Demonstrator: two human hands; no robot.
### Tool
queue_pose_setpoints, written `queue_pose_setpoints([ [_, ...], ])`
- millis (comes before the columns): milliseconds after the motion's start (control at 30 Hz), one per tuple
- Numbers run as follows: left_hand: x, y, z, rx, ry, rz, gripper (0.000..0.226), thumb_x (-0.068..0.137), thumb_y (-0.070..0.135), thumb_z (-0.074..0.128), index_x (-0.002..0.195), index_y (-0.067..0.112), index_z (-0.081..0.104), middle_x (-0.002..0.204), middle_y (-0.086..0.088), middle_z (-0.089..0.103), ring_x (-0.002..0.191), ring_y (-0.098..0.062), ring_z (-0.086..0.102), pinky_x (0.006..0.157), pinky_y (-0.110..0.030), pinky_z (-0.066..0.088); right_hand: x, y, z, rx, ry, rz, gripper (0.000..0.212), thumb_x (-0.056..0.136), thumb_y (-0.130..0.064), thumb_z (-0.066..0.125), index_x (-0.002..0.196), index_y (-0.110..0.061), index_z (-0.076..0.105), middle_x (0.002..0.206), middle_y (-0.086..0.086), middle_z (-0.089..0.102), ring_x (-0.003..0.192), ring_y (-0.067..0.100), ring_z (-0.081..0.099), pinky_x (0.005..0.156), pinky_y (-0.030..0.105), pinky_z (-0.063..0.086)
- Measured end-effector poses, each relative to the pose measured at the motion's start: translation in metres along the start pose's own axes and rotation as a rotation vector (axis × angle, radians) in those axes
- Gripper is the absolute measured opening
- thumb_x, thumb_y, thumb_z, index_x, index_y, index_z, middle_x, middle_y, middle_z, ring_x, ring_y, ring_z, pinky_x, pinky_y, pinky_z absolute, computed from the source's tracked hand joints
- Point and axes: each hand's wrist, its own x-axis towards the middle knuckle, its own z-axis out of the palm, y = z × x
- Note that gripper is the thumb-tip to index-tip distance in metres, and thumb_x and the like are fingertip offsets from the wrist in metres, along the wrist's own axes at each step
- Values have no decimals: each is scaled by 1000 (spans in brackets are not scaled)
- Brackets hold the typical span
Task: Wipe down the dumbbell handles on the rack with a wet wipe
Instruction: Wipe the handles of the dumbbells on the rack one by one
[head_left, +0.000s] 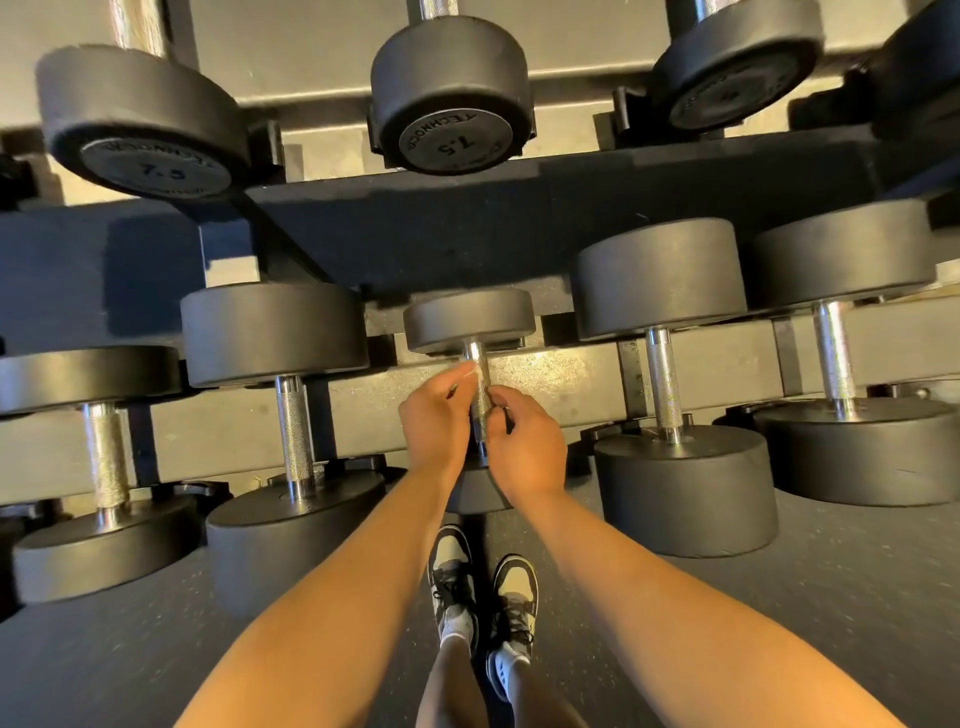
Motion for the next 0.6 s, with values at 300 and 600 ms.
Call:
queue_pose_setpoints([
  [300,-17,-7,-3,42,-89,-52,22,98,22,65,118,22,76,108,13,74,96,8,66,88,-8,49,3,-1,-3,24,-2,15,30,102,-23,48,126,-32,63,119,-12,66,100,6,60,91,32,54],
  [600,-3,14,5,-74,-12,-34,24,99,18,63,121,21,72,108,17,71,91,21,60,90,-8,49,5,1,-1,39,-22,28,29,100,-26,50,125,-31,64,118,-12,66,104,9,62,94,39,54],
])
